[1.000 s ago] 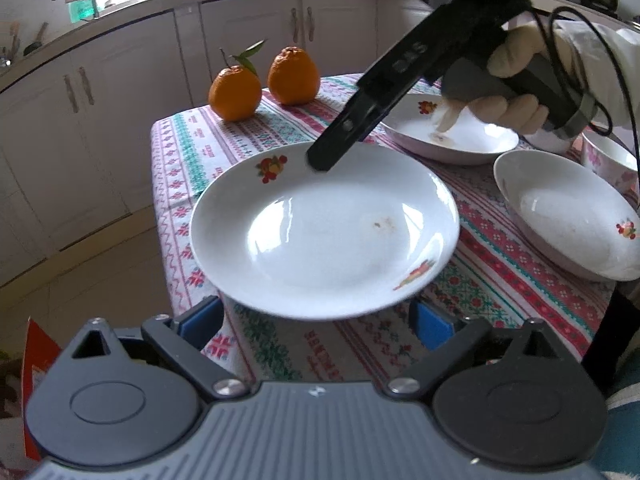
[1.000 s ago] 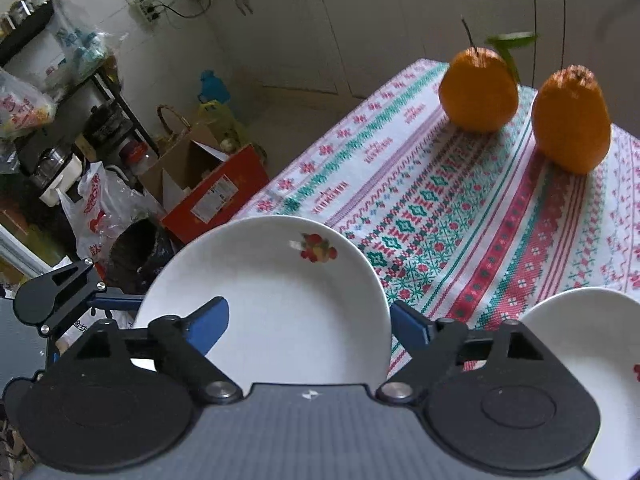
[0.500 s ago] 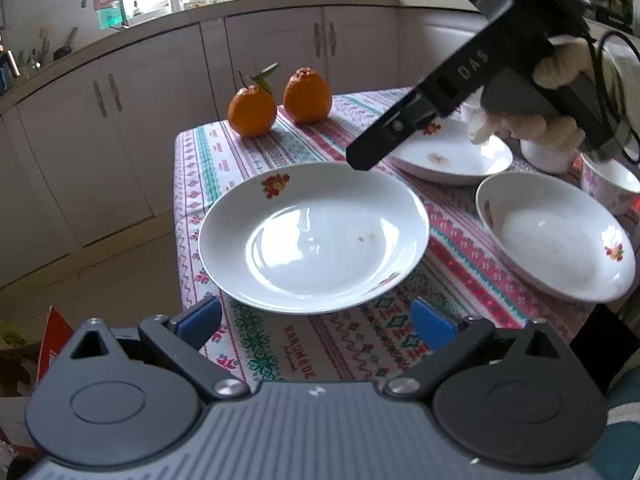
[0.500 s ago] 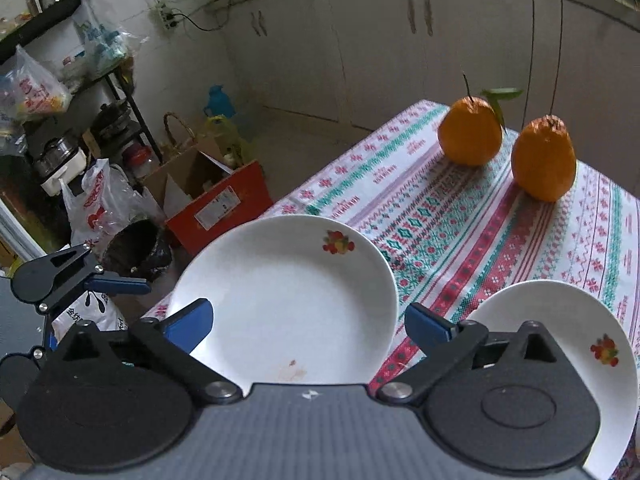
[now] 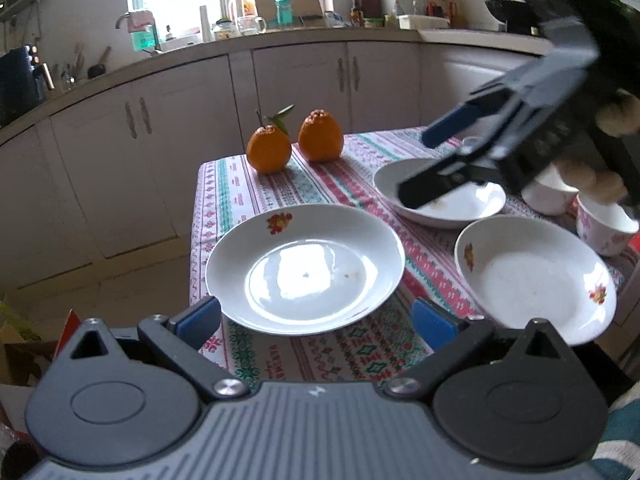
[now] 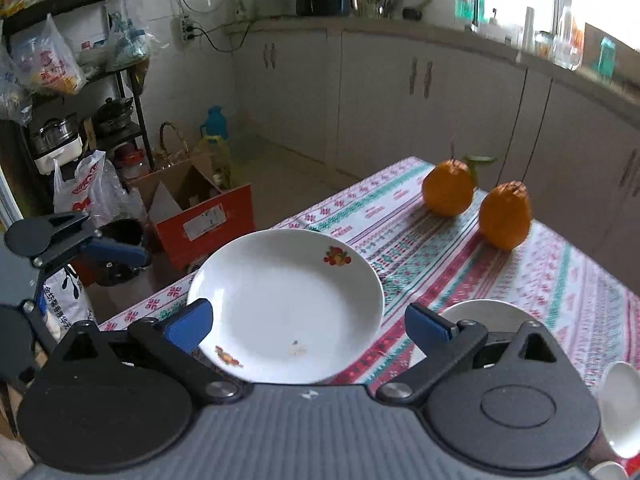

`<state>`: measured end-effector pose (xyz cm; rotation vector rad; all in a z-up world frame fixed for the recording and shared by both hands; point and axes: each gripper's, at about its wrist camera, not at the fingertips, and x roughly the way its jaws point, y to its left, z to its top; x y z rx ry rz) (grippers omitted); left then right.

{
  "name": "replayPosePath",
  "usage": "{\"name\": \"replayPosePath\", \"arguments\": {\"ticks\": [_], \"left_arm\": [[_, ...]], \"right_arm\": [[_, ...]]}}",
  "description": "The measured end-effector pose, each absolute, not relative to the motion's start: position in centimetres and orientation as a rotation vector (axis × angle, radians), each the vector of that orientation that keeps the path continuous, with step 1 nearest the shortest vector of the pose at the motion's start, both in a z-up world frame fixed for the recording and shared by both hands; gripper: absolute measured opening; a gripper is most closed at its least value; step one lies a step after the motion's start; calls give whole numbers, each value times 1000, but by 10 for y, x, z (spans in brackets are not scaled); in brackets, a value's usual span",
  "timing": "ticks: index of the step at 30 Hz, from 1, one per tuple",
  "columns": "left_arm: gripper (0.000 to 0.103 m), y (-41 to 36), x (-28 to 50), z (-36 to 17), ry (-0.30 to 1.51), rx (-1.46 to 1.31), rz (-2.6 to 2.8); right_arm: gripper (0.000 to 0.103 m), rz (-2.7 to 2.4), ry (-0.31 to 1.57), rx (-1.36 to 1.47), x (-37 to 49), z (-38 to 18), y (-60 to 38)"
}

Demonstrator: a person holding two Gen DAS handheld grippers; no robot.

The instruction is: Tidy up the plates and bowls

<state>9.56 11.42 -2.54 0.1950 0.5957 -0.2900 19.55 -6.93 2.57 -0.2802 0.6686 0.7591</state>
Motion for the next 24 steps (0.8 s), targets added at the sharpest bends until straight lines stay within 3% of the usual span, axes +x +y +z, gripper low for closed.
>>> {"name": "replayPosePath", "arguments": {"ticks": [12,24], "left_arm": [[101,76,65,-17,543,165,-174],[101,38,54,-24,577,173,-235]], "right_arm": [[103,560,553,-306,106,8,-138],[103,455,715,-126,60,-40,-188]]}}
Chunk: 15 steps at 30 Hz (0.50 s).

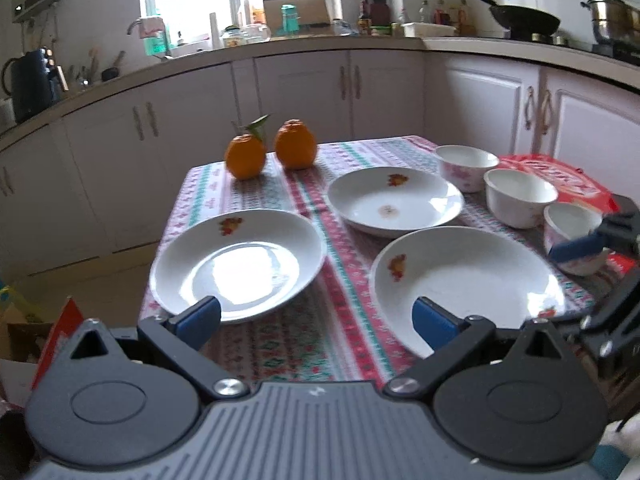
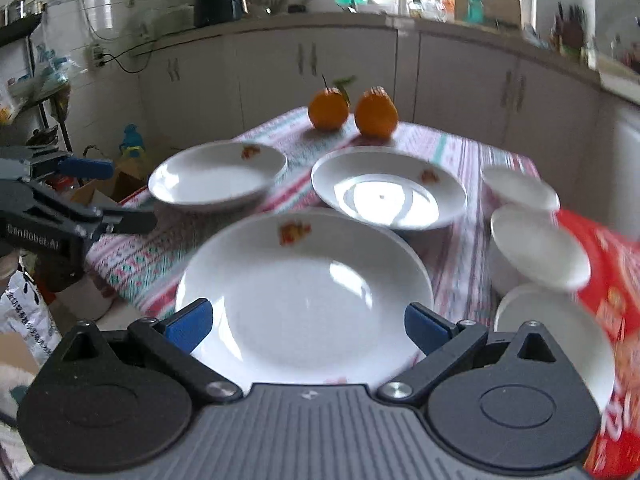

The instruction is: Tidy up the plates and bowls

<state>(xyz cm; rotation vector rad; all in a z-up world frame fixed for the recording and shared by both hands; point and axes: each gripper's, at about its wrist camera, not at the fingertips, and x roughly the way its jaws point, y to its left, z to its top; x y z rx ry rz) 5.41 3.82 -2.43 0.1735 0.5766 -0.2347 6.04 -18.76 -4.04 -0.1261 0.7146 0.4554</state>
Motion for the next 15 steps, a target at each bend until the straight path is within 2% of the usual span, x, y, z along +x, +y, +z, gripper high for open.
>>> {"name": "replayPosePath", "arguments": {"ticks": [15], "left_arm": [[101,24,70,-35,659,165,-334]], "right_arm": [[103,491,786,-216,52,-64,-197]]}}
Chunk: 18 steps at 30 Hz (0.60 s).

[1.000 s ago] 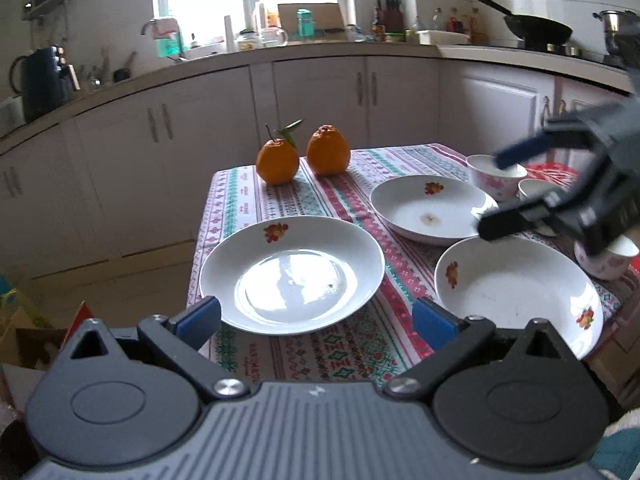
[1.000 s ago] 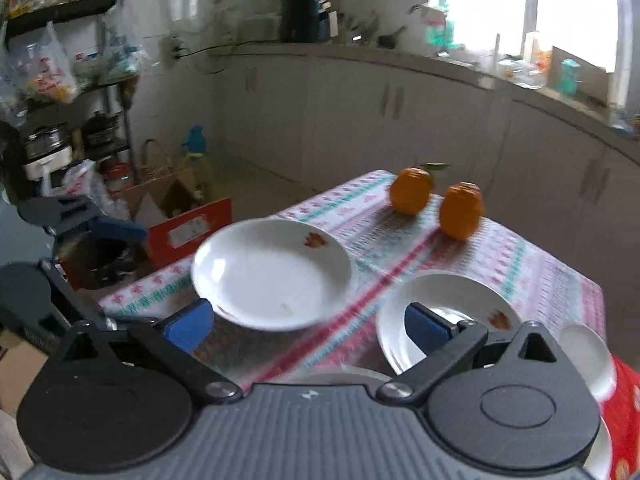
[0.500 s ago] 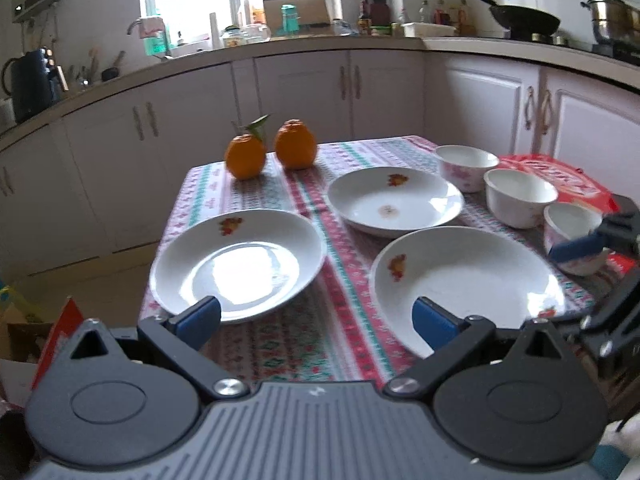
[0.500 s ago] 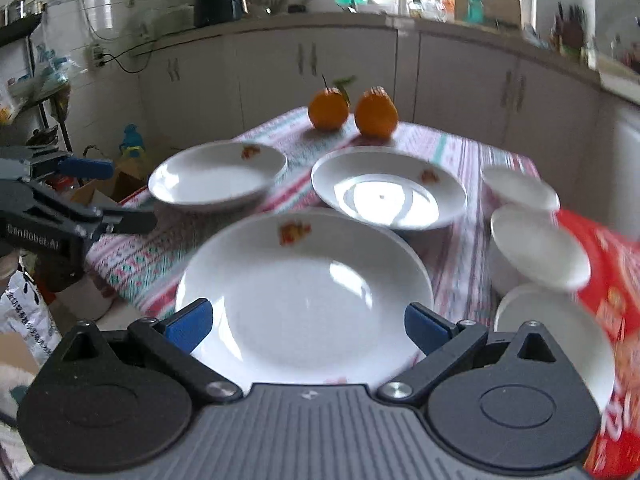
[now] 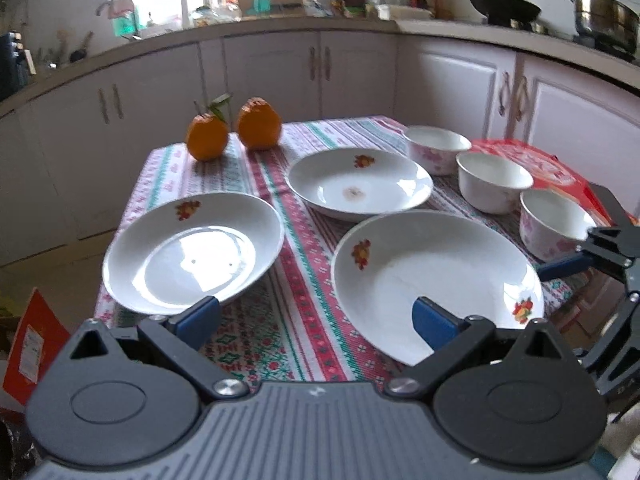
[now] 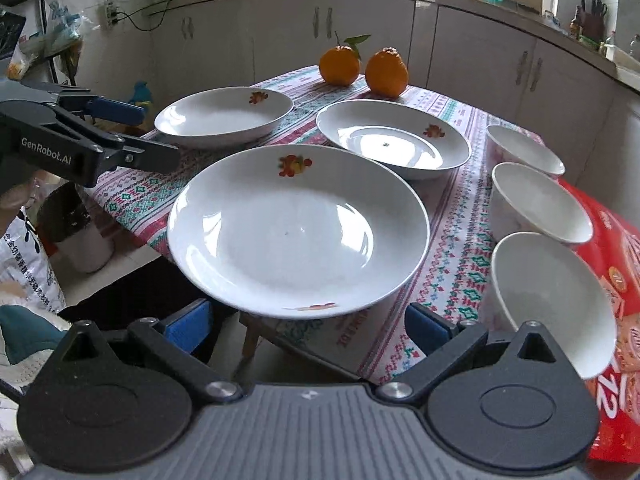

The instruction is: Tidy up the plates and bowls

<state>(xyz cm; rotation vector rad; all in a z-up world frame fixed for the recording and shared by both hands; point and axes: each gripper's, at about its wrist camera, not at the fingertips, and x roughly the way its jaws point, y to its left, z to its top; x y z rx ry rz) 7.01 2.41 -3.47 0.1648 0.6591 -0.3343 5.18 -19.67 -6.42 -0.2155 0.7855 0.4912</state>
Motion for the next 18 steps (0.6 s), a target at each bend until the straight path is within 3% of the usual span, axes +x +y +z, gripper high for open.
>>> {"name": "replayPosePath", "arguments": {"ticks": [14,16,18], "left_arm": [[98,-20,127,-31,797,363,-633],[95,-26,137,-33,813,391,-660],[84,-32,148,-34,835,410,-686]], "right_arm": [[98,561,776,-213,64,-71,-196],[98,564,778,-213,65,-72,-195],[98,564,780,-213,66,-73,-194]]}}
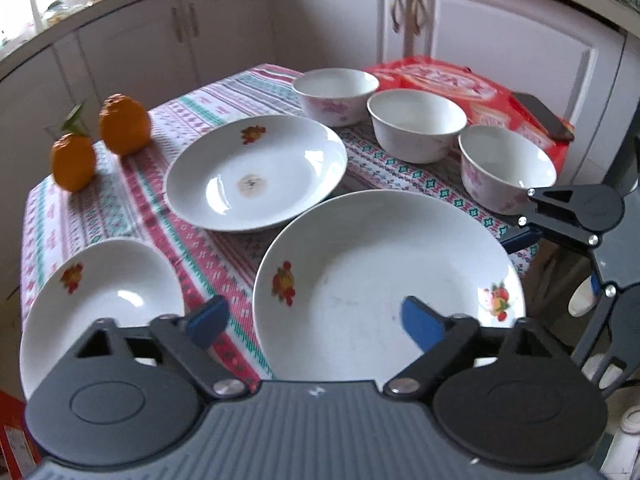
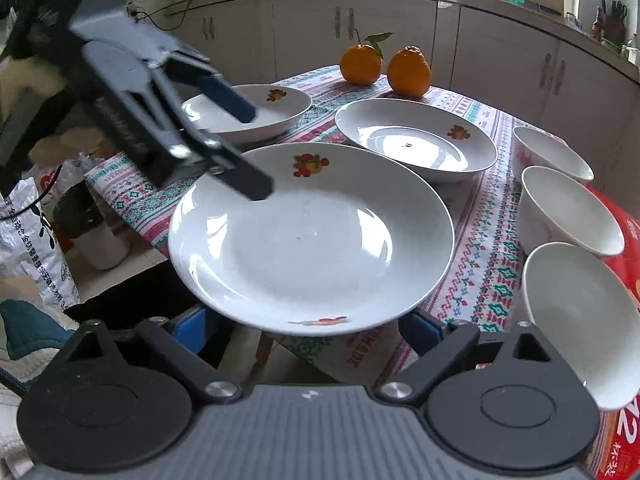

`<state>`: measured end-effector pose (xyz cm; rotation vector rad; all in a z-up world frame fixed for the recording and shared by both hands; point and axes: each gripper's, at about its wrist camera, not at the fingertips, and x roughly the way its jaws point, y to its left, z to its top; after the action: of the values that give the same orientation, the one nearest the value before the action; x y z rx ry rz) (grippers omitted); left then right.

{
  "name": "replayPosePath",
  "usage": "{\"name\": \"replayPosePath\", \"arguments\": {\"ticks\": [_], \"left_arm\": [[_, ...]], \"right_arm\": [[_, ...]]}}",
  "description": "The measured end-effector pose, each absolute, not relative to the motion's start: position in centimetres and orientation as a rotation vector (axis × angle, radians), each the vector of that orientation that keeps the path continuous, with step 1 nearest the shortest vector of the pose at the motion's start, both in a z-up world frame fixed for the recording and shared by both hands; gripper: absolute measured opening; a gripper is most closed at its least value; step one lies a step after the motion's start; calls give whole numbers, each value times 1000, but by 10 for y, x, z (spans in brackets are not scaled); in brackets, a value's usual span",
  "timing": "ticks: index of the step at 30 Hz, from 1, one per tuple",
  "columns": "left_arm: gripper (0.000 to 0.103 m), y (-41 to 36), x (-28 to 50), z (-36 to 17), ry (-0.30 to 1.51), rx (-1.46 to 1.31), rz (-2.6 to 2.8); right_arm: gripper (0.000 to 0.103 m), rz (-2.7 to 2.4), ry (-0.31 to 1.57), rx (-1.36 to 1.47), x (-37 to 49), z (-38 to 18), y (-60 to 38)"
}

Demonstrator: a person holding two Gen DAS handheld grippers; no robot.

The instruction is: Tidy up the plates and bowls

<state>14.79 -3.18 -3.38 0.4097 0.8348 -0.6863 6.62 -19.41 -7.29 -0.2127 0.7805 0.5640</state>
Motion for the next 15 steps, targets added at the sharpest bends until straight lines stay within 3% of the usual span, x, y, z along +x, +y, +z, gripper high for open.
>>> {"name": "replayPosePath", "arguments": {"ticks": [9,15], "left_arm": [[79,-45,202,-39,1015,476,-767],[70,-54,220,-48,1137,477,-835]], "right_arm": [[98,561,780,-206,67,-74,-193],[98,563,781,-209,68,-76,-193]]}}
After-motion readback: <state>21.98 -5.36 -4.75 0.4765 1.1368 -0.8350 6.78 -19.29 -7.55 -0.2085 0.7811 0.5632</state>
